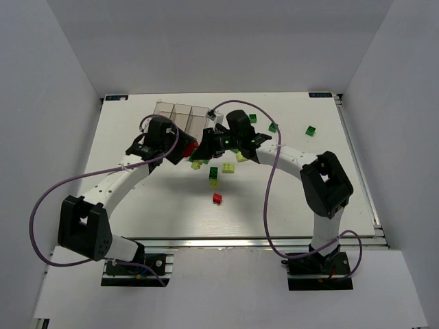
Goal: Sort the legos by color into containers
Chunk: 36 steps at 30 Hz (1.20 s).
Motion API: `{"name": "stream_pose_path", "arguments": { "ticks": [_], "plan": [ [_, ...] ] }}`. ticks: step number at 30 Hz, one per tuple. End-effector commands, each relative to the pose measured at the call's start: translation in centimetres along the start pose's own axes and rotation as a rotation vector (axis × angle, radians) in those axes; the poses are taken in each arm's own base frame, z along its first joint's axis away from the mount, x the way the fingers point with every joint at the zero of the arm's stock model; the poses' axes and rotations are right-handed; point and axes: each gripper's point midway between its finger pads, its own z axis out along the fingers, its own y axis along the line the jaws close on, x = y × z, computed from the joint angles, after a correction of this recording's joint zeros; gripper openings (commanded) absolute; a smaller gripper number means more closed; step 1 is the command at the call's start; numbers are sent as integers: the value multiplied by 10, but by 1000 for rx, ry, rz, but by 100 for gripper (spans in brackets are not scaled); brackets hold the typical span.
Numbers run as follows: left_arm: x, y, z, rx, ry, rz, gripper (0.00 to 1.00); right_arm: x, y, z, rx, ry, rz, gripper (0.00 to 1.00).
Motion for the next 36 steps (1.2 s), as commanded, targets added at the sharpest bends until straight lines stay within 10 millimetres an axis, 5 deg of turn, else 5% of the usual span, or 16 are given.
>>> {"name": "stream_pose_path", "arguments": {
  "ticks": [1, 13, 24, 31, 36],
  "plan": [
    [-28, -26, -9, 65, -88, -3, 0, -1, 20, -12, -54, 4, -28, 0],
    [-43, -20, -9, 45, -115, 11, 0, -2, 18, -17, -54, -3, -34, 0],
    [-147, 21, 1, -170, -258, 83, 0, -6, 3, -28, 4, -24, -78, 0],
    [-172, 41, 36, -290, -246, 101, 0, -10, -2, -35, 43, -42, -131, 0],
    [-187, 34, 61, -313, -253, 91, 0, -11, -3, -40, 55, -47, -143, 0]
  ]
}}
